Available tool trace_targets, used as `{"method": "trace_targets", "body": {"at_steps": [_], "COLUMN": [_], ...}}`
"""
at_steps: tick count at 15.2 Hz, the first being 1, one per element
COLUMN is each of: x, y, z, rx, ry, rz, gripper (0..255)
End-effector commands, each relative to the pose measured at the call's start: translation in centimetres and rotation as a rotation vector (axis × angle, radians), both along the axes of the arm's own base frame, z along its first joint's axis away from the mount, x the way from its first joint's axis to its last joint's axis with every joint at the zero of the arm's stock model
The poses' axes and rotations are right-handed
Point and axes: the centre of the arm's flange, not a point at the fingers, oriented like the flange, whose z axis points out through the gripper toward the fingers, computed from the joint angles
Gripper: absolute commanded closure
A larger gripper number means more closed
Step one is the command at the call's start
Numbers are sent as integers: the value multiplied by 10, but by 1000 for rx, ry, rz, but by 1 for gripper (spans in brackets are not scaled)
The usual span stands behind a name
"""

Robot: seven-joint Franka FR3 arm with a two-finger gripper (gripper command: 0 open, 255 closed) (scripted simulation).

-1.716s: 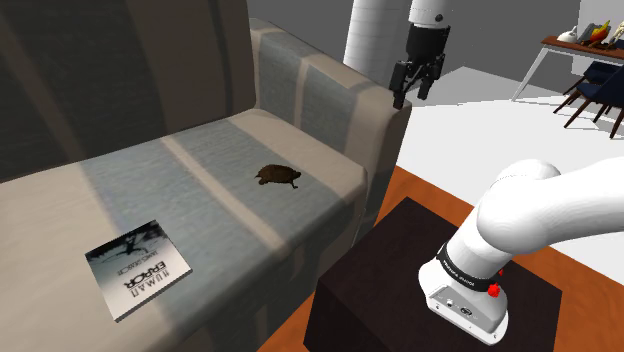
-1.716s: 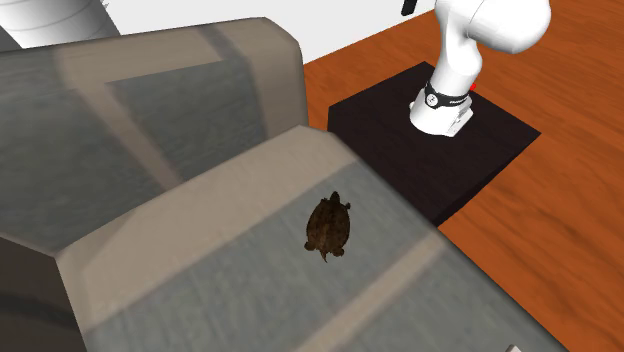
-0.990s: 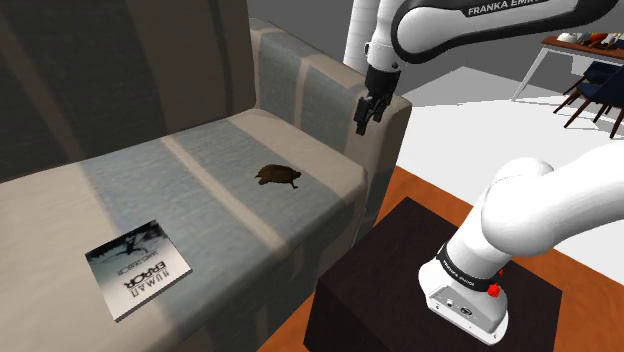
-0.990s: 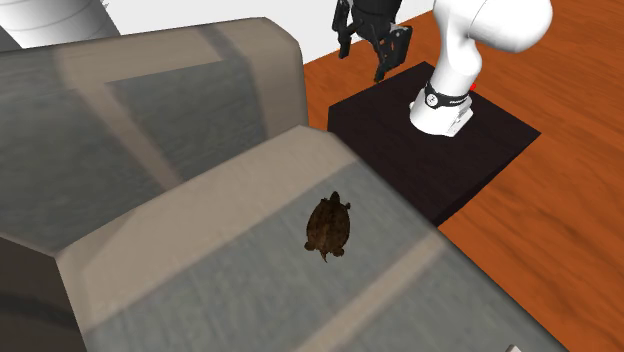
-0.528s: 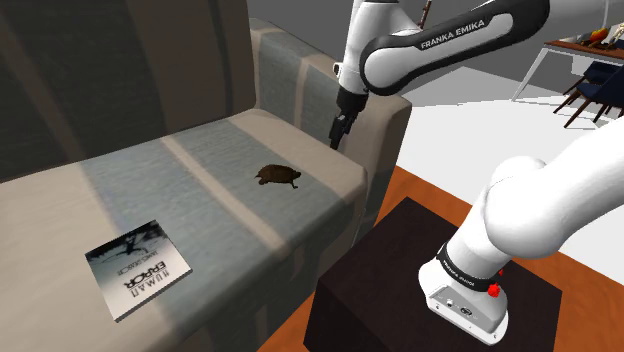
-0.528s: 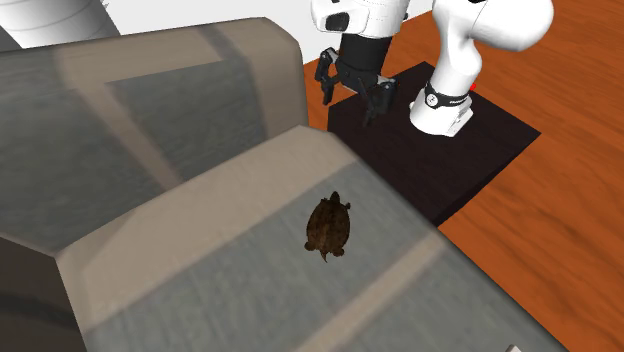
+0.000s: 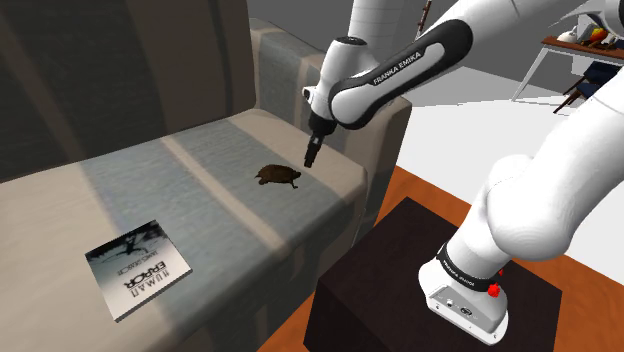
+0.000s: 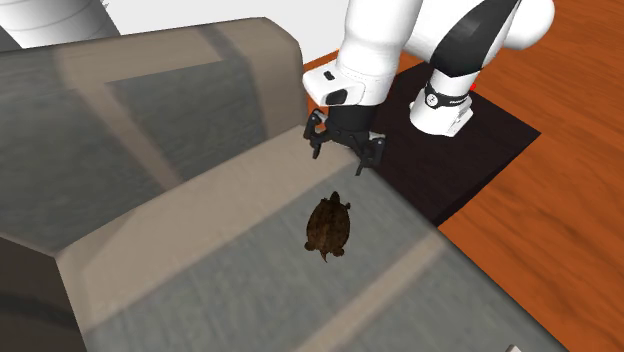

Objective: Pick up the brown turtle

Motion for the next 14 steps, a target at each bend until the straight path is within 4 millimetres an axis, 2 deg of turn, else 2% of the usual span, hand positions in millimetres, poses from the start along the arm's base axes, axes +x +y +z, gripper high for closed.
{"method": "trace_targets", "body": {"at_steps": [1, 4, 11, 13, 14], "x": [12, 26, 26, 26, 26], "y": [15, 35, 35, 35, 35], "z": [-15, -37, -74, -77, -77], "rx": [4, 11, 11, 11, 11], "ry": [-23, -50, -50, -50, -50], "rz": [63, 147, 147, 147, 147], "gripper": [0, 0, 0, 0, 255]}}
